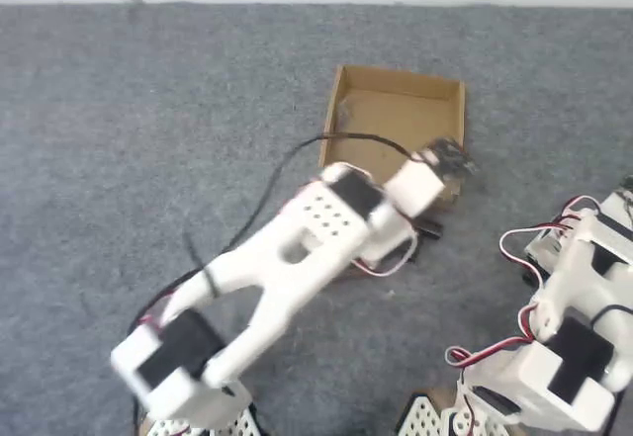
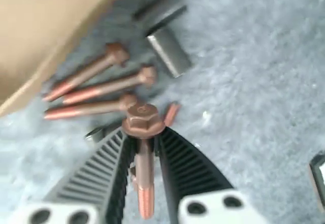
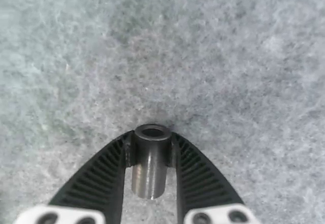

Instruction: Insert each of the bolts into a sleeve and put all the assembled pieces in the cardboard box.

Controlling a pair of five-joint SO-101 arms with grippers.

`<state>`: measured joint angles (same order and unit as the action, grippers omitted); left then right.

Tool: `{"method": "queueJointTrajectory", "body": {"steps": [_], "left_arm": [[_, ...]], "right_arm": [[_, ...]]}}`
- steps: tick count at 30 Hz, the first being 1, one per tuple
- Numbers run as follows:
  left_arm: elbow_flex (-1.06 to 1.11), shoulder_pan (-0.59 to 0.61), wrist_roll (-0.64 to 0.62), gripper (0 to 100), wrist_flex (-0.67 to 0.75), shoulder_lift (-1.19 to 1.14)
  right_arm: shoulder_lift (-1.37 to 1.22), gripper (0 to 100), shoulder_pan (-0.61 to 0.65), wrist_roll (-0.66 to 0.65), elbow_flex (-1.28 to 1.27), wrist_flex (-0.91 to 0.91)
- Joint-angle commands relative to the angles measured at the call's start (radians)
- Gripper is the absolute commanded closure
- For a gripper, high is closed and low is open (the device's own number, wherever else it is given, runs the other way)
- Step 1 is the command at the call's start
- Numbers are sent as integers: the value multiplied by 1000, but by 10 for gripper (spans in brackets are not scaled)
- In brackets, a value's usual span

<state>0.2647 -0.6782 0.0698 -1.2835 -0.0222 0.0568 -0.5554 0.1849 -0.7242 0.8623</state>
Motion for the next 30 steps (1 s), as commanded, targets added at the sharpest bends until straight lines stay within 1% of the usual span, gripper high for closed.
{"method": "queueJointTrajectory", "body": {"steps": [1, 4, 10, 13, 15, 18, 23, 27, 30], "left_arm": [[97, 78, -5, 988, 94, 233], [185, 152, -35, 988, 196, 328], [312, 361, -270, 988, 328, 460], [383, 479, -333, 988, 404, 503], [443, 551, -336, 988, 468, 525], [561, 654, -336, 988, 608, 545], [774, 862, -336, 988, 839, 549], [875, 956, -336, 988, 956, 549], [906, 979, -336, 988, 1002, 549]], "right_arm": [[12, 991, 12, -12, 44, -12], [12, 991, 12, -12, 44, -12], [12, 991, 13, -12, 44, -12], [15, 991, 44, -12, 44, -5], [21, 991, 59, -11, 43, -2], [21, 991, 68, -6, 43, -10], [22, 991, 74, -9, 81, -13], [21, 991, 101, -26, 192, -10], [22, 991, 128, -130, 292, -10]]}}
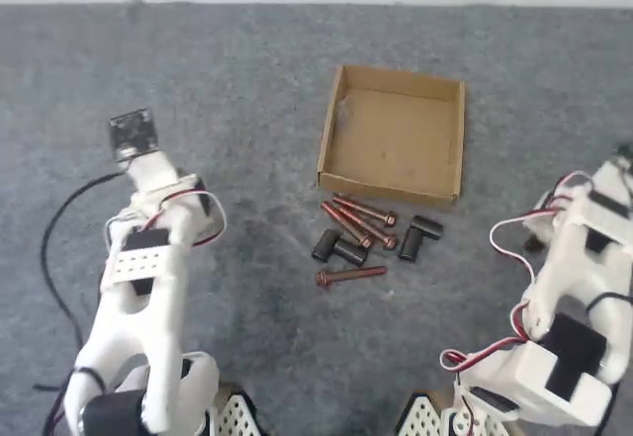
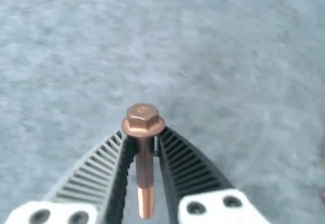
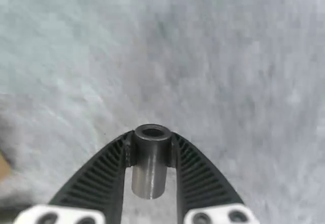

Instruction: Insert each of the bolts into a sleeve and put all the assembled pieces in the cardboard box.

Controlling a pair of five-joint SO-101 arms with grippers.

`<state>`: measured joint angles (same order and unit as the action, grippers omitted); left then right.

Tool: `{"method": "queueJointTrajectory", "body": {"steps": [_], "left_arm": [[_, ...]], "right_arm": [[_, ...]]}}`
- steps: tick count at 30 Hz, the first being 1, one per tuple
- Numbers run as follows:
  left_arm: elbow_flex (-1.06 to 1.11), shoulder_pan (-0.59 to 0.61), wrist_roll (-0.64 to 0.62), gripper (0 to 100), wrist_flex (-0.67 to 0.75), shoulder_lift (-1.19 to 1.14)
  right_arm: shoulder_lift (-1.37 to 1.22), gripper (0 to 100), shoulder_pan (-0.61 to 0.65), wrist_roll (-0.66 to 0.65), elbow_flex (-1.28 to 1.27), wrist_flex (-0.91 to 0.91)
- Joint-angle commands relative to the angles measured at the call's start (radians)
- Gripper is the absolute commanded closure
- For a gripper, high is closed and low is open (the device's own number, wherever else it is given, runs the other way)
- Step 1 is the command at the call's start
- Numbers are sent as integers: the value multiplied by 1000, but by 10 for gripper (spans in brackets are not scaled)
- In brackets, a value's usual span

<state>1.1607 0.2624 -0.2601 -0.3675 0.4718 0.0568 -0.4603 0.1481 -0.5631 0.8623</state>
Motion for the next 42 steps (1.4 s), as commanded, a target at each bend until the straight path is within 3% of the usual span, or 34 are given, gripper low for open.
{"method": "queueJointTrajectory", "body": {"steps": [1, 7, 17, 26, 32, 37, 42], "left_arm": [[16, 38, -6, 988, 98, 55], [76, 31, -6, 988, 212, 49], [97, 29, -8, 988, 276, 46], [107, -11, -6, 988, 276, 46], [107, -9, -6, 988, 276, 46], [107, -11, -6, 988, 276, 46], [107, -12, -6, 988, 276, 46]], "right_arm": [[22, 991, 48, -129, 160, -12], [22, 991, 131, -221, 264, -140], [13, 990, 220, -226, 212, -639], [15, 991, 407, -226, 0, -1136], [41, 991, 507, -216, -107, -1188], [142, 992, 553, -101, -279, -1391], [294, 992, 610, -77, -459, -1438]]}}
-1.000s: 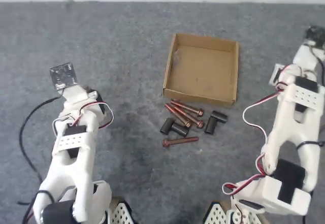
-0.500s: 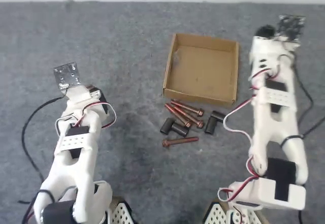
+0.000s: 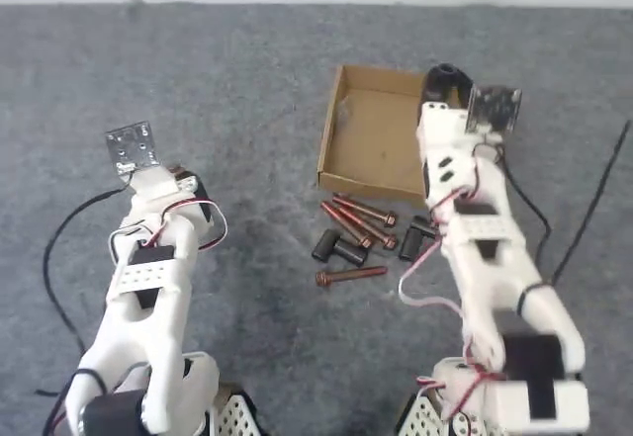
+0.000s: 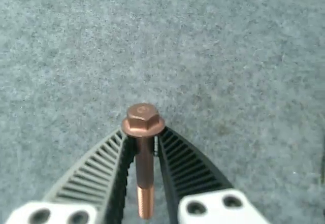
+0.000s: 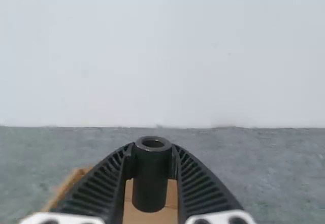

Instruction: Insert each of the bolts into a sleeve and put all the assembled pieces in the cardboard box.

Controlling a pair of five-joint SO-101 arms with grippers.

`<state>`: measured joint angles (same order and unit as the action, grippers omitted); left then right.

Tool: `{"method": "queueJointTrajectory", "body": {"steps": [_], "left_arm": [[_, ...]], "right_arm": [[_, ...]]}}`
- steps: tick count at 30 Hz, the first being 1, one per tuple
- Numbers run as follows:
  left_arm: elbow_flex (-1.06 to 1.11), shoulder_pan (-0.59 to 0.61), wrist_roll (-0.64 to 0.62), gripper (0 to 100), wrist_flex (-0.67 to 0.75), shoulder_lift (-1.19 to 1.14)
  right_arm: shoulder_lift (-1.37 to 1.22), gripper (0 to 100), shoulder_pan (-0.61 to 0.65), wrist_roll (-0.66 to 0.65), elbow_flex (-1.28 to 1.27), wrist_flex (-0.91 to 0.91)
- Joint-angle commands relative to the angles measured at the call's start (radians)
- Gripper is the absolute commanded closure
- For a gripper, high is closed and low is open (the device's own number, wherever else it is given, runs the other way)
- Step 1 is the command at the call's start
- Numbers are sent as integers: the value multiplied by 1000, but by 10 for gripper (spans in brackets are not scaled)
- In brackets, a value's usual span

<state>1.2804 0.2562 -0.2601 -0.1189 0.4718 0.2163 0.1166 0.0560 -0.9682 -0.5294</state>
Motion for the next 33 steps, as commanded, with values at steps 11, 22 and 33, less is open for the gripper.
{"method": "queueJointTrajectory", "body": {"steps": [11, 22, 33], "left_arm": [[-13, -6, -6, 988, 29, 46], [-12, -6, -6, 988, 28, 46], [-2, -40, -6, 988, 28, 46]], "right_arm": [[460, 992, 232, 14, -466, -165], [766, 992, 343, 15, -704, -93], [852, 992, 367, 89, -706, -19]]}}
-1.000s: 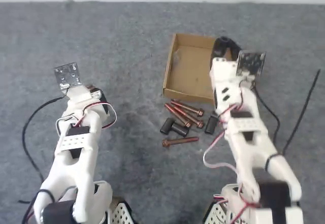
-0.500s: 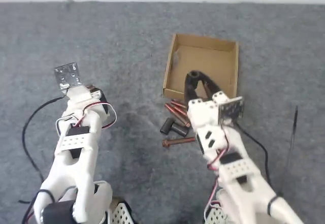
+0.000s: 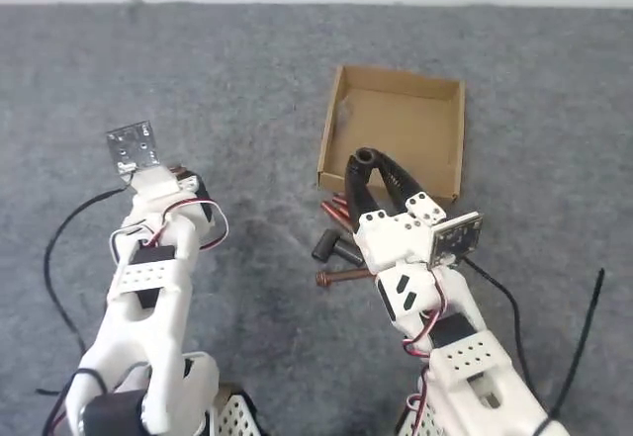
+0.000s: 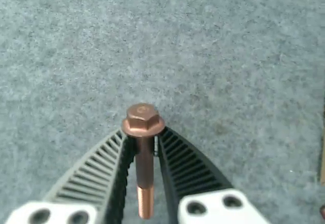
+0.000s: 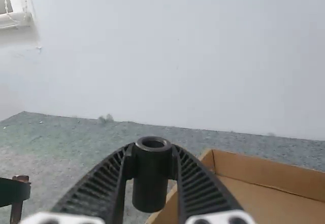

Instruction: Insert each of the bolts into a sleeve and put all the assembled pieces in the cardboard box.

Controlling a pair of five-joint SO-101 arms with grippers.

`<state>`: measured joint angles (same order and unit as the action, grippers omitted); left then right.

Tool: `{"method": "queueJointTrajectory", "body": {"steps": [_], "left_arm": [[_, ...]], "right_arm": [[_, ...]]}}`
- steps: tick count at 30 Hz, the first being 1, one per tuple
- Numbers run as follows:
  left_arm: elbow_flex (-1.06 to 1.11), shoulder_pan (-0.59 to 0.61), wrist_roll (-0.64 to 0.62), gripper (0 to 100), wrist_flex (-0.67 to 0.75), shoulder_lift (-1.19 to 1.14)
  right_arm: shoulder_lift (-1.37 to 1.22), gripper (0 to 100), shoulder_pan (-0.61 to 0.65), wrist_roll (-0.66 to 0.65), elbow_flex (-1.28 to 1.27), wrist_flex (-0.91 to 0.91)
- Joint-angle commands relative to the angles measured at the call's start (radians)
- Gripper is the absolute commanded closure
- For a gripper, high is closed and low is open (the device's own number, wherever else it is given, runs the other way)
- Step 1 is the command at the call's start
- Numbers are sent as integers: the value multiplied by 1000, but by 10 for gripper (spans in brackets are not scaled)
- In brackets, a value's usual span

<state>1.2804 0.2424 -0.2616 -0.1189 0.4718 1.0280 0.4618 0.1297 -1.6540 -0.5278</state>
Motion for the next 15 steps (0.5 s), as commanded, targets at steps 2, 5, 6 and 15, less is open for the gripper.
{"method": "queueJointTrajectory", "body": {"steps": [2, 5, 6, 15], "left_arm": [[-2, -37, -5, 988, 28, 46], [-2, -41, -5, 988, 28, 46], [-2, -41, -5, 988, 28, 46], [-2, -41, -5, 988, 28, 46]], "right_arm": [[39, 992, 24, 15, -20, -41], [39, 992, 35, 15, -20, -39], [39, 992, 38, 15, -20, -38], [-320, 992, 50, 5, 60, -271]]}}
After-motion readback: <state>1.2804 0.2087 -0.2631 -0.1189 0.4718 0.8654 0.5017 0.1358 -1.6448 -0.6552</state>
